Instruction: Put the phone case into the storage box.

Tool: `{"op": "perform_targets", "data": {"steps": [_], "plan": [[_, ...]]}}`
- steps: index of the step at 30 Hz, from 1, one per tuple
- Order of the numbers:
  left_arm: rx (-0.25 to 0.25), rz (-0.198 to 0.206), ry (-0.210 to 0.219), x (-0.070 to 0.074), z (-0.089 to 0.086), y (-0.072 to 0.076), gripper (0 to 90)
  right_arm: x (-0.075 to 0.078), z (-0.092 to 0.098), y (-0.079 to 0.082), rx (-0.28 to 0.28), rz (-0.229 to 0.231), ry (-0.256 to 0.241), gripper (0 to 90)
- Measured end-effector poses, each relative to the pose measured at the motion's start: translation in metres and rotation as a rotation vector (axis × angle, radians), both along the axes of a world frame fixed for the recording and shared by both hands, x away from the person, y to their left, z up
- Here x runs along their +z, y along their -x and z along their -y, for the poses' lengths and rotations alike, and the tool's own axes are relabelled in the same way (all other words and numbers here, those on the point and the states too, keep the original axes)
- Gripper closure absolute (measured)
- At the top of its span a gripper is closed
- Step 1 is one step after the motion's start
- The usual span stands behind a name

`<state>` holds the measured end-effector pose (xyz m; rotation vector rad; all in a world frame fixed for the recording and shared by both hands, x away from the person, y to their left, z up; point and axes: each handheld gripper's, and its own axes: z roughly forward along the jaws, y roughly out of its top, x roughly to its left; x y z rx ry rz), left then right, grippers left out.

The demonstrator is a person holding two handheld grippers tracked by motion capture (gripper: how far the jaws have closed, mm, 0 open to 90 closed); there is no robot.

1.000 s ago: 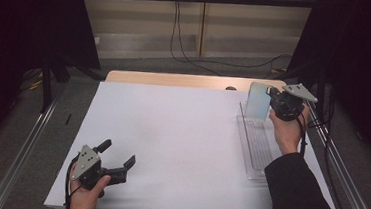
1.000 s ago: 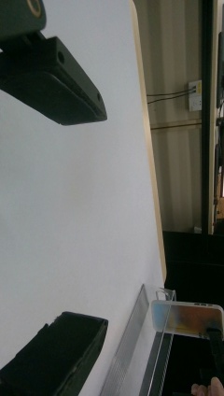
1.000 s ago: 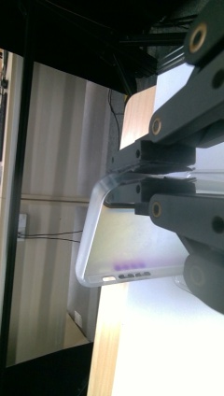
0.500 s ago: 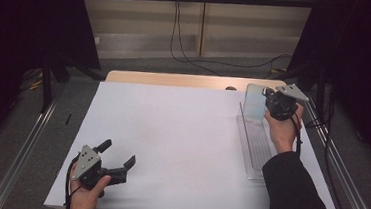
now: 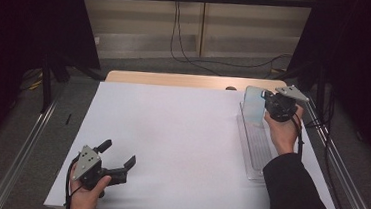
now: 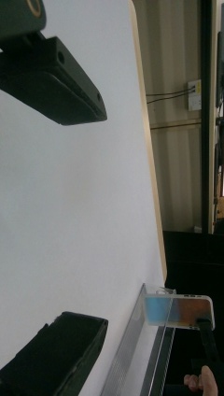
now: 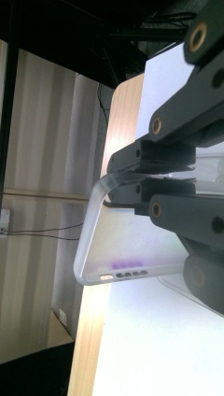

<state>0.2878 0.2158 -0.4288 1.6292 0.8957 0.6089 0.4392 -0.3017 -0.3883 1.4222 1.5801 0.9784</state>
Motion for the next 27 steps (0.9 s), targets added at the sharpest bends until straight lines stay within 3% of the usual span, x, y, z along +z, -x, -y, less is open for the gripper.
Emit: {"op": "perform_targets", "data": {"steps": [8, 19, 27], "plan": [[0.002, 0.001, 0.0, 0.0, 0.0, 0.0, 2.7, 0.004, 0.0, 0.005, 0.025, -0.04, -0.011, 85.0], [-0.002, 0.003, 0.006, 0.0, 0.002, 0.0, 2.8, 0.007, 0.003, 0.015, 0.057, -0.06, -0.026, 84.5], [-0.004, -0.002, 0.007, 0.0, 0.004, -0.001, 2.8, 0.012, 0.014, 0.021, 0.059, -0.149, -0.074, 84.8]]}}
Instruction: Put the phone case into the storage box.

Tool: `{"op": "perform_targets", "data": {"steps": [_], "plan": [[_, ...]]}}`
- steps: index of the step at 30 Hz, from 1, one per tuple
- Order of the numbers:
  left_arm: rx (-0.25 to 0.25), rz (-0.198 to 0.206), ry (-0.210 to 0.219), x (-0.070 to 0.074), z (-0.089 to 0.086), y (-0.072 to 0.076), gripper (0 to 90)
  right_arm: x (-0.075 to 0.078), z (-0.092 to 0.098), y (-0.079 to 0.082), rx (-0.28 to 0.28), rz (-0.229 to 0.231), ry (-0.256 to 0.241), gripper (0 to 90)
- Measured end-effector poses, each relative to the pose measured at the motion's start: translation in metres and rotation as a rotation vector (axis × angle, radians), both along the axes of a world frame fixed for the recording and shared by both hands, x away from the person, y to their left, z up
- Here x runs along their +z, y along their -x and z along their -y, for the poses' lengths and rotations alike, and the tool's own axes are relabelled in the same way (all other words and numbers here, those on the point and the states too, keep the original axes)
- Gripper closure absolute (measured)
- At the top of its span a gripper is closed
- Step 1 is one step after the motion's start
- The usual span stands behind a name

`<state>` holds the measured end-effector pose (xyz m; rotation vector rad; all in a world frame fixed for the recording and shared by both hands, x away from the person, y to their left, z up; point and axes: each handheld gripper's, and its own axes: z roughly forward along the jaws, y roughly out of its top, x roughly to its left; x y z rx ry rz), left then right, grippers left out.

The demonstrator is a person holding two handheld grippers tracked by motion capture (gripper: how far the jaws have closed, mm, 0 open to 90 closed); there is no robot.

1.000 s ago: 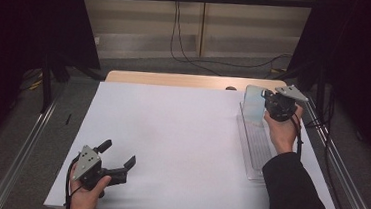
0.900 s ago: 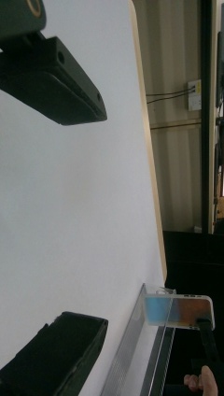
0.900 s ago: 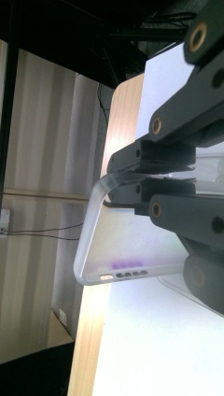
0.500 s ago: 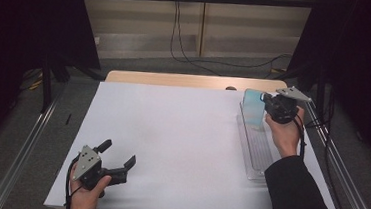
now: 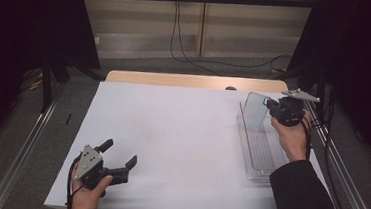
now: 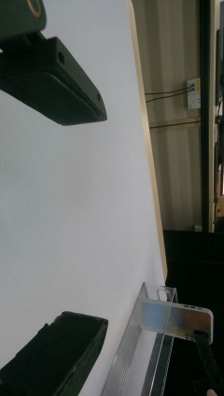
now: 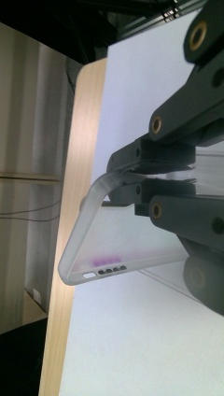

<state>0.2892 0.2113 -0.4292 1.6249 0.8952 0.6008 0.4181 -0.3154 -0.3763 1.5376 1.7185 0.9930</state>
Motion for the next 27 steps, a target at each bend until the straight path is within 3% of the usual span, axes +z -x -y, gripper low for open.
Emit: {"op": "perform_targets", "data": {"steps": [7, 27], "plan": [[-0.002, 0.001, -0.002, 0.0, 0.001, -0.001, 2.8, 0.005, -0.002, -0.005, -0.022, -0.048, 0.01, 85.8], [-0.005, -0.002, -0.005, 0.0, -0.001, -0.001, 2.8, -0.01, -0.009, -0.023, -0.085, 0.093, 0.069, 86.1]]}}
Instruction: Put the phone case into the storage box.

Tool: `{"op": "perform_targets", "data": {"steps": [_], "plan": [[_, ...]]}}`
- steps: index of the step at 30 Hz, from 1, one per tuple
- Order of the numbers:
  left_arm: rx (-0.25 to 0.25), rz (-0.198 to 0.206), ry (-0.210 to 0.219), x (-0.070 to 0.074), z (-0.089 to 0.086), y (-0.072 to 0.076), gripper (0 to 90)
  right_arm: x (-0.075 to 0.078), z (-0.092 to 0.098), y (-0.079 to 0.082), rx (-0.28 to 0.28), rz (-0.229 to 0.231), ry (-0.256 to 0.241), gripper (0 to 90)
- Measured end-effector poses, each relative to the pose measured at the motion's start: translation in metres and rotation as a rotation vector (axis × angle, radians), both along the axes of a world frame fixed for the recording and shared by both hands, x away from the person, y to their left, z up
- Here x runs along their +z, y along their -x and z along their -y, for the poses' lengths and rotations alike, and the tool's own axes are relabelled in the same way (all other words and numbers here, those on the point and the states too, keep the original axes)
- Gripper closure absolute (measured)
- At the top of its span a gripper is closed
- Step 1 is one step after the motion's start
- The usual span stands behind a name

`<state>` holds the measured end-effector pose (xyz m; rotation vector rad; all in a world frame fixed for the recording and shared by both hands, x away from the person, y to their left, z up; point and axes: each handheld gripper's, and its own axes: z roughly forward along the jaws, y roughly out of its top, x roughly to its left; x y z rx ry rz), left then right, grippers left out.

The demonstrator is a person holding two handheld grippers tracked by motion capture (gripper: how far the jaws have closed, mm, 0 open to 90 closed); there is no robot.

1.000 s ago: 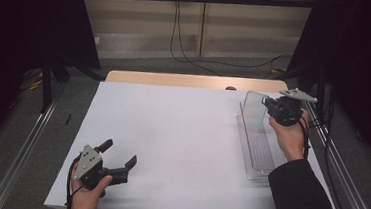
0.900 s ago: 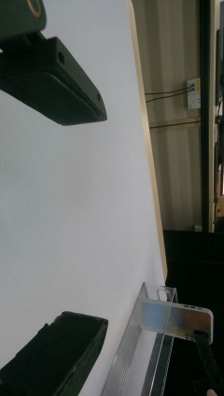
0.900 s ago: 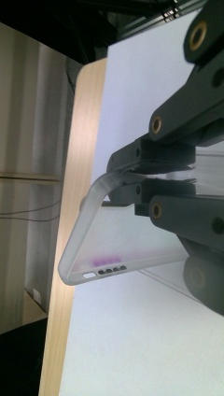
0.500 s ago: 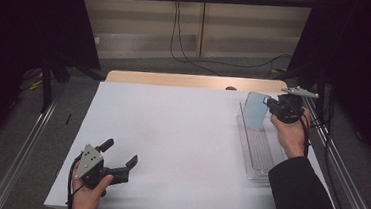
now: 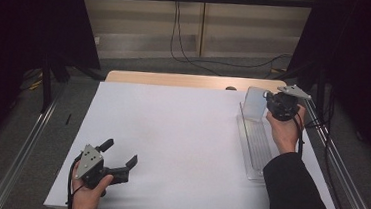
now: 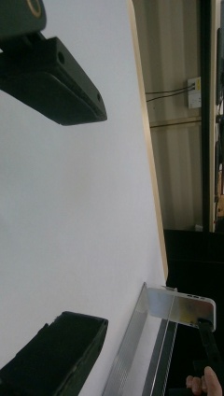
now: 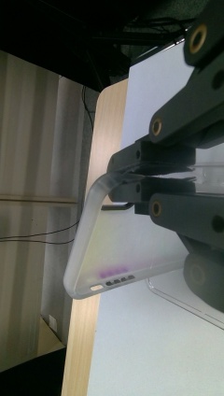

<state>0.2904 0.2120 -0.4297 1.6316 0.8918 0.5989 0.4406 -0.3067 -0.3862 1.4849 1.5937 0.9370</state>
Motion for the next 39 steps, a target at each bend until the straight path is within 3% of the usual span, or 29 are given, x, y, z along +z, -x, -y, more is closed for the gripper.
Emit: {"op": "perform_targets", "data": {"steps": [5, 9, 11, 15, 21, 33, 39], "plan": [[0.003, 0.003, 0.0, 0.0, 0.0, 0.0, 2.8, 0.003, 0.006, 0.001, 0.043, -0.043, -0.016, 86.0], [-0.004, 0.004, -0.006, 0.0, 0.002, 0.0, 2.8, 0.012, 0.007, 0.0, 0.07, -0.131, -0.018, 85.7], [-0.002, 0.002, -0.002, 0.0, 0.002, 0.0, 2.9, 0.015, 0.008, -0.003, 0.068, -0.176, -0.033, 85.6], [-0.001, 0.002, -0.008, 0.0, 0.001, -0.001, 2.9, 0.017, 0.007, -0.005, 0.06, -0.202, -0.041, 85.4], [-0.001, 0.0, -0.006, -0.001, 0.001, 0.0, 2.9, 0.015, 0.004, -0.008, 0.04, -0.182, -0.005, 86.0], [0.0, 0.001, -0.005, -0.001, 0.001, 0.0, 2.9, 0.009, 0.002, -0.015, 0.072, -0.112, 0.067, 85.6], [0.003, 0.002, -0.008, -0.001, 0.001, 0.0, 2.9, 0.006, 0.01, -0.022, 0.078, -0.114, 0.041, 84.8]]}}
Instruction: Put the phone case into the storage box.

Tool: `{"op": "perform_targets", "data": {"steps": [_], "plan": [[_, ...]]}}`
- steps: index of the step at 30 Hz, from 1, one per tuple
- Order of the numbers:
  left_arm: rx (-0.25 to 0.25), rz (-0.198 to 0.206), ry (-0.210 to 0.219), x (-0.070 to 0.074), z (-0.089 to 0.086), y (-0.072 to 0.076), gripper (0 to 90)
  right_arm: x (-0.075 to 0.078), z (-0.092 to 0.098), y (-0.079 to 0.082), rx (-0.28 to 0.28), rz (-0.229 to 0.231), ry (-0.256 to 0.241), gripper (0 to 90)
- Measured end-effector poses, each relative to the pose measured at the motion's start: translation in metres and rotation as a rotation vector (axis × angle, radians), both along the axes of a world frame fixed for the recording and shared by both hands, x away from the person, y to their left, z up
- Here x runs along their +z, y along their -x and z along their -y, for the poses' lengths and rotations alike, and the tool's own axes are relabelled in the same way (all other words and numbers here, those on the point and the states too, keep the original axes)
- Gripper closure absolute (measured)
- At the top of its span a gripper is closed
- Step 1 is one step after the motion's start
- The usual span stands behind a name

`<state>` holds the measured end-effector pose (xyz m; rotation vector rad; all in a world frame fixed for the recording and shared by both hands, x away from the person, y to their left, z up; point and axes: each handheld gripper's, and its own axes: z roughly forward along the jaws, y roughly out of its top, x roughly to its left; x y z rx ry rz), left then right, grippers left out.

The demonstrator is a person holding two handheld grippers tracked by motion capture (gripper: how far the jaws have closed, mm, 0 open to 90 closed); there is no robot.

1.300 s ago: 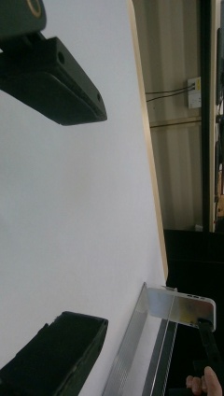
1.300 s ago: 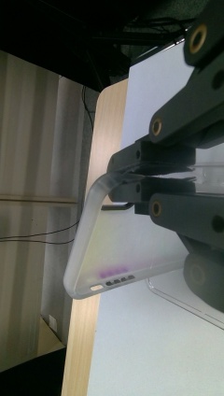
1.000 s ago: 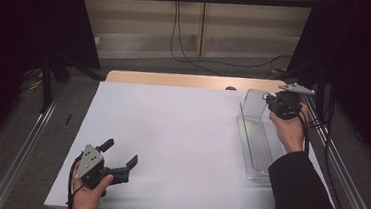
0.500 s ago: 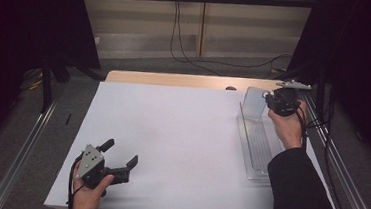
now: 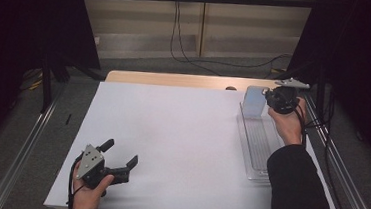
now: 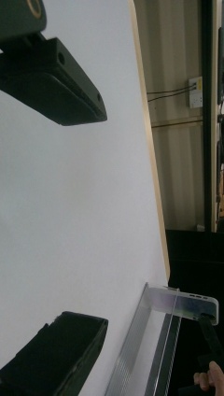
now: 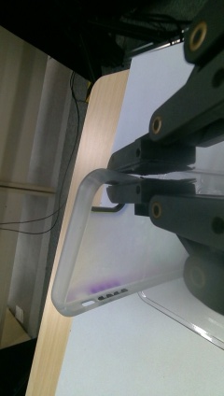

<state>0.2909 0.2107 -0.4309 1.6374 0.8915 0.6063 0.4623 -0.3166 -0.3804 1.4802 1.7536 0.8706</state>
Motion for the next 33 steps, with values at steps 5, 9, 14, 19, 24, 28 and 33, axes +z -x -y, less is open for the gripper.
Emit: {"op": "perform_targets", "data": {"steps": [5, 9, 14, 19, 24, 28, 33], "plan": [[0.003, -0.004, 0.0, -0.0004, 0.0002, -0.0002, 2.9, -0.0007, 0.0016, -0.0033, 0.017, 0.006, -0.007, 84.8], [0.002, -0.003, 0.001, -0.0002, 0.0002, 0.0001, 2.9, -0.001, 0.0008, -0.0063, 0.021, 0.01, -0.008, 84.8], [0.001, -0.005, 0.001, -0.0004, -0.0008, -0.0001, 2.9, -0.0017, 0.0022, -0.0079, 0.016, 0.004, -0.016, 84.4], [0.0, -0.002, -0.004, -0.0002, -0.001, -0.0001, 2.9, -0.002, 0.003, -0.0082, 0.011, 0.001, -0.029, 83.8], [0.004, 0.0, -0.008, -0.0002, -0.0014, -0.0005, 2.9, -0.0015, 0.0048, -0.0067, 0.009, -0.002, -0.046, 82.3], [0.006, -0.002, -0.004, -0.0002, -0.001, -0.0006, 2.9, -0.0019, 0.0056, -0.0061, 0.009, -0.005, -0.061, 82.3], [0.009, -0.001, 0.002, -0.0003, -0.0008, -0.0018, 2.9, -0.0009, 0.009, -0.0048, 0.005, 0.0, -0.085, 78.4]]}}
